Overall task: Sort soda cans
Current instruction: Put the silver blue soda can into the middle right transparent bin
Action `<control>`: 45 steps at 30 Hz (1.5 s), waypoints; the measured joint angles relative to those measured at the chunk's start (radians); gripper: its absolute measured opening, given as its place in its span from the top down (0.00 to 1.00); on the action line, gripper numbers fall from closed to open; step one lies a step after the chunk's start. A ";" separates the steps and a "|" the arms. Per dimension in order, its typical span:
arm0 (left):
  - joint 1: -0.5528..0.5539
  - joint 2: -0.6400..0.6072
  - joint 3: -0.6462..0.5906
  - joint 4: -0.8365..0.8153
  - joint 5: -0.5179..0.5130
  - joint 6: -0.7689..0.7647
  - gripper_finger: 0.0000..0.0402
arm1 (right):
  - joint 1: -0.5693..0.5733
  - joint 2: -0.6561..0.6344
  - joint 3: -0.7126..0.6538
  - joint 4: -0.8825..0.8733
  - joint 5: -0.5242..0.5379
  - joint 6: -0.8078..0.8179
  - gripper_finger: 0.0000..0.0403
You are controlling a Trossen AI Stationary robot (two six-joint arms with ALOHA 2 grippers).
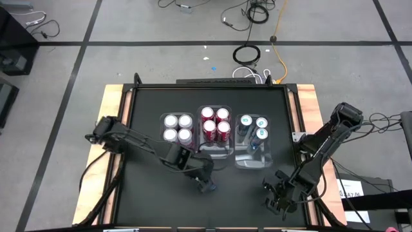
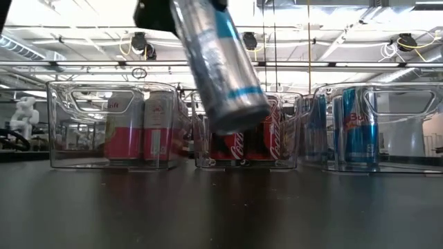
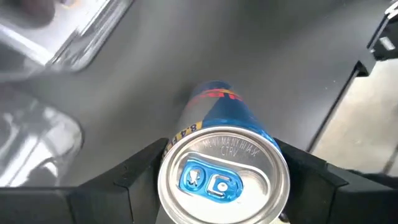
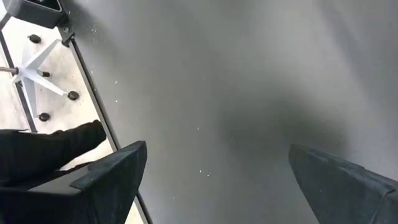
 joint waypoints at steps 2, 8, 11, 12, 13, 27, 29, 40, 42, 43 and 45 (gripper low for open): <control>0.002 0.047 0.056 -0.023 0.000 0.032 0.35 | 0.005 0.000 0.000 0.001 0.005 0.012 0.05; 0.005 0.177 0.227 -0.141 -0.001 0.112 0.35 | 0.006 -0.001 0.001 0.001 0.007 0.017 0.05; 0.005 0.221 0.288 -0.214 -0.002 0.131 0.35 | 0.006 -0.001 0.001 0.001 0.007 0.017 0.05; 0.004 0.234 0.302 -0.236 -0.003 0.138 0.35 | 0.006 -0.001 0.001 0.001 0.007 0.016 0.05; 0.004 0.245 0.314 -0.254 -0.006 0.138 0.35 | 0.006 -0.001 0.001 0.000 0.007 0.016 0.05; -0.004 0.279 0.329 -0.248 0.002 0.137 0.35 | 0.005 -0.002 0.002 0.000 0.014 0.018 0.05; -0.004 0.279 0.329 -0.226 0.002 0.137 0.35 | 0.005 -0.002 0.002 0.000 0.014 0.018 0.05; 0.005 0.279 0.327 -0.166 0.047 0.084 0.29 | 0.005 -0.002 0.003 0.020 0.014 0.021 0.05; 0.009 0.279 0.327 -0.165 0.047 0.084 0.27 | 0.005 -0.002 0.002 0.022 0.014 0.021 0.05; 0.012 0.278 0.327 -0.165 0.047 0.084 0.27 | 0.005 -0.002 0.002 0.024 0.014 0.021 0.05; 0.019 0.277 0.327 -0.165 0.047 0.083 0.25 | 0.005 -0.002 0.003 0.024 0.014 0.021 0.05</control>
